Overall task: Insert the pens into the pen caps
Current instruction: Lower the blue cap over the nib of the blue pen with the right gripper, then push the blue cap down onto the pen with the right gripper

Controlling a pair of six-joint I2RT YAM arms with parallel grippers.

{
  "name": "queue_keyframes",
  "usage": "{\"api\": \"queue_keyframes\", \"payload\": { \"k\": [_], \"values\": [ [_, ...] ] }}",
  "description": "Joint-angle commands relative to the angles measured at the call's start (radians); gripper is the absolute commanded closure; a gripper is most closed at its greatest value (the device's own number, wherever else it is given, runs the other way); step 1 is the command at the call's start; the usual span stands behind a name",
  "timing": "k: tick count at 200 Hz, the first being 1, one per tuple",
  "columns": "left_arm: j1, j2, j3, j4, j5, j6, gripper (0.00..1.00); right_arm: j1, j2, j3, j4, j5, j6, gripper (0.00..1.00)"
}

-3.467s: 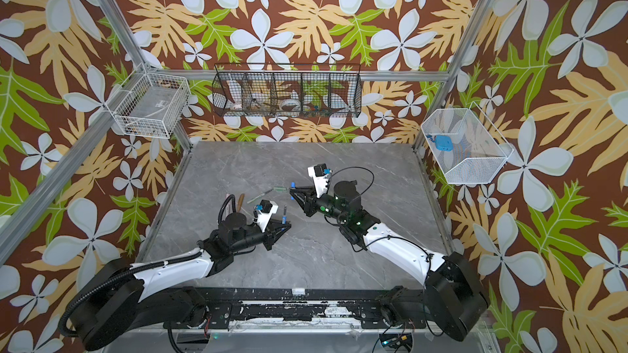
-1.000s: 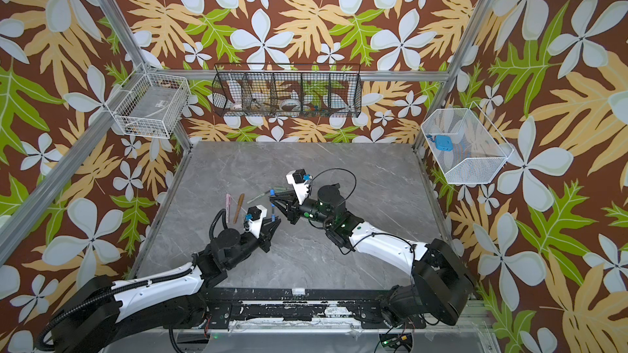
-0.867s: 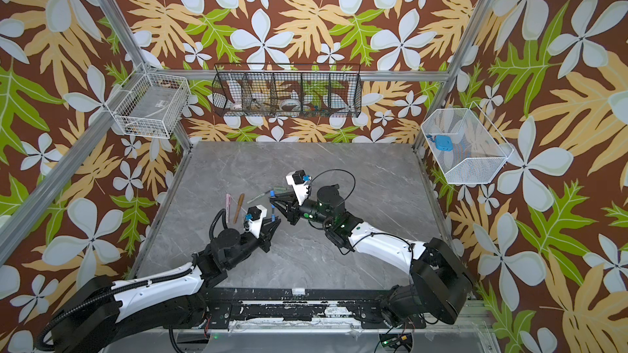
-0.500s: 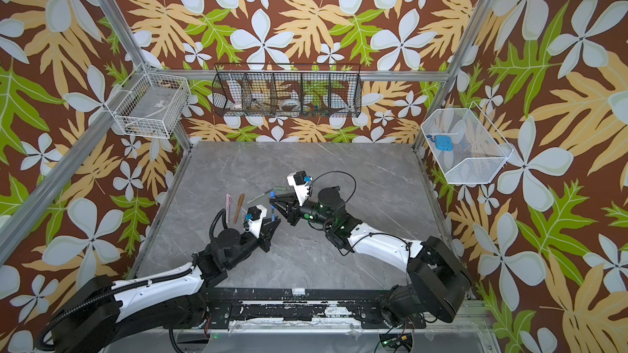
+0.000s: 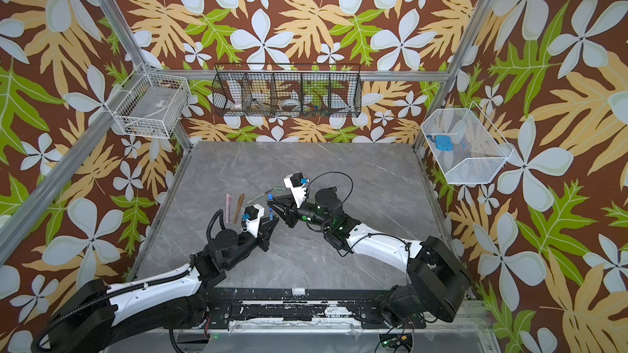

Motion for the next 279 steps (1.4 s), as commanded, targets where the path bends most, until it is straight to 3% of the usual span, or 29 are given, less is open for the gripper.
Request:
{"api": "queue_keyframes", "payload": {
  "k": [1,23,38,79,153,224,238,263,279],
  "values": [
    [-0.002,-0.001,0.001,0.041,-0.012,0.006,1.0,0.009,0.005,0.026,-0.094,0.014,-0.057,0.79],
    [-0.002,-0.001,-0.001,0.043,-0.021,0.003,1.0,0.008,-0.022,0.029,-0.15,0.023,-0.088,0.63],
    [-0.002,0.002,0.0,0.044,-0.023,0.002,1.0,0.007,-0.048,0.025,-0.179,-0.004,-0.103,0.44],
    [-0.002,0.001,0.003,0.036,-0.009,0.003,1.0,-0.062,-0.128,-0.013,-0.159,-0.027,-0.072,0.39],
    [-0.002,0.008,0.009,0.028,0.016,0.006,1.0,-0.065,-0.034,0.126,-0.272,-0.153,-0.155,0.45],
    [-0.002,0.025,0.015,0.033,0.026,0.002,1.0,-0.064,0.018,0.159,-0.281,-0.184,-0.159,0.52],
    [-0.002,0.025,0.016,0.032,0.024,0.002,1.0,-0.064,0.02,0.157,-0.274,-0.187,-0.153,0.57],
    [-0.002,0.022,0.02,0.025,0.015,0.006,1.0,-0.065,0.021,0.149,-0.258,-0.194,-0.144,0.77],
    [-0.001,0.014,0.023,0.021,0.007,0.009,1.0,-0.064,0.026,0.148,-0.258,-0.203,-0.146,0.84]
  ]
}}
